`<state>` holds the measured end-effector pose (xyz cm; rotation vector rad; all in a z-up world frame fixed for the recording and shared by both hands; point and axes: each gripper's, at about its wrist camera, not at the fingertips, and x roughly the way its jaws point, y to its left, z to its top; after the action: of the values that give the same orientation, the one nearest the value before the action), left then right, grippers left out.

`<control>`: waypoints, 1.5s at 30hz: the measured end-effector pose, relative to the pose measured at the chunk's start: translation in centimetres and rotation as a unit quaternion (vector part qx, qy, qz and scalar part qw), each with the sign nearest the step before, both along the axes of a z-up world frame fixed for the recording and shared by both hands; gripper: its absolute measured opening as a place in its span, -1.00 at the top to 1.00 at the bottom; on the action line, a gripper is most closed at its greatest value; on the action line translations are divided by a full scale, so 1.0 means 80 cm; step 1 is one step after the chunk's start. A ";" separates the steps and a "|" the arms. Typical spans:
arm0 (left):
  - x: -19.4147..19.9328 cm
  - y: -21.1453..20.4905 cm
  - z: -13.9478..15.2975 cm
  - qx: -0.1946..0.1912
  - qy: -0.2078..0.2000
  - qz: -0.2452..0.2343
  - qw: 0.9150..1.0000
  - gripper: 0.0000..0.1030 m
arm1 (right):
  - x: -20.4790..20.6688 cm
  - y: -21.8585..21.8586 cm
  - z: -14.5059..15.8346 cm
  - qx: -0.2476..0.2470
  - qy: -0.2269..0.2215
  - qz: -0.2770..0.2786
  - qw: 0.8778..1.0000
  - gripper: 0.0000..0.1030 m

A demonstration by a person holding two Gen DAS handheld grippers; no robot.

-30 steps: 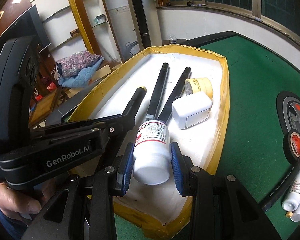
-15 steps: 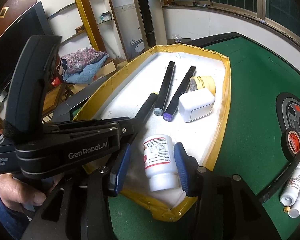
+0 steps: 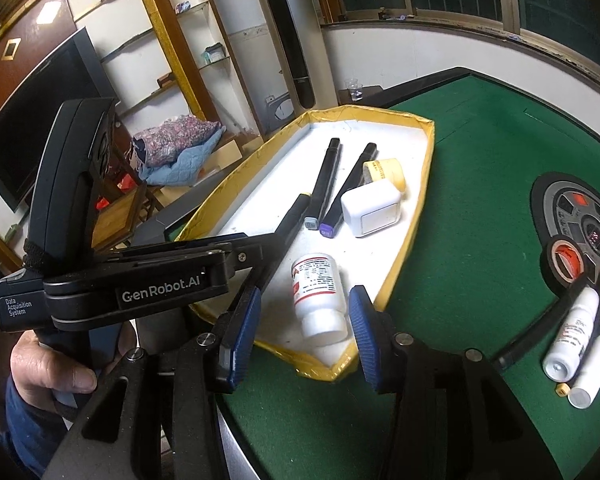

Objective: Organize rigid objects
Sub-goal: 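Carry the marker and pill bottle into the yellow-edged tray and open both tools, then grasp a black marker with the left tool while the right tool grasps the black ribbed base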

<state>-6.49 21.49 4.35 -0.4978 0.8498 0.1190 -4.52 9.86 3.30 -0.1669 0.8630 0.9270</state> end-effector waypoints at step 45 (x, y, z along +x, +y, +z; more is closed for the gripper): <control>0.102 -0.257 -0.042 0.155 0.032 -0.197 0.968 0.77 | 0.131 -0.359 -0.009 0.003 0.021 -0.274 0.962 -0.12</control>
<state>1.69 0.91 0.99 -0.0265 0.9589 -0.0988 5.99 -18.85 2.62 0.0982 0.8833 0.4144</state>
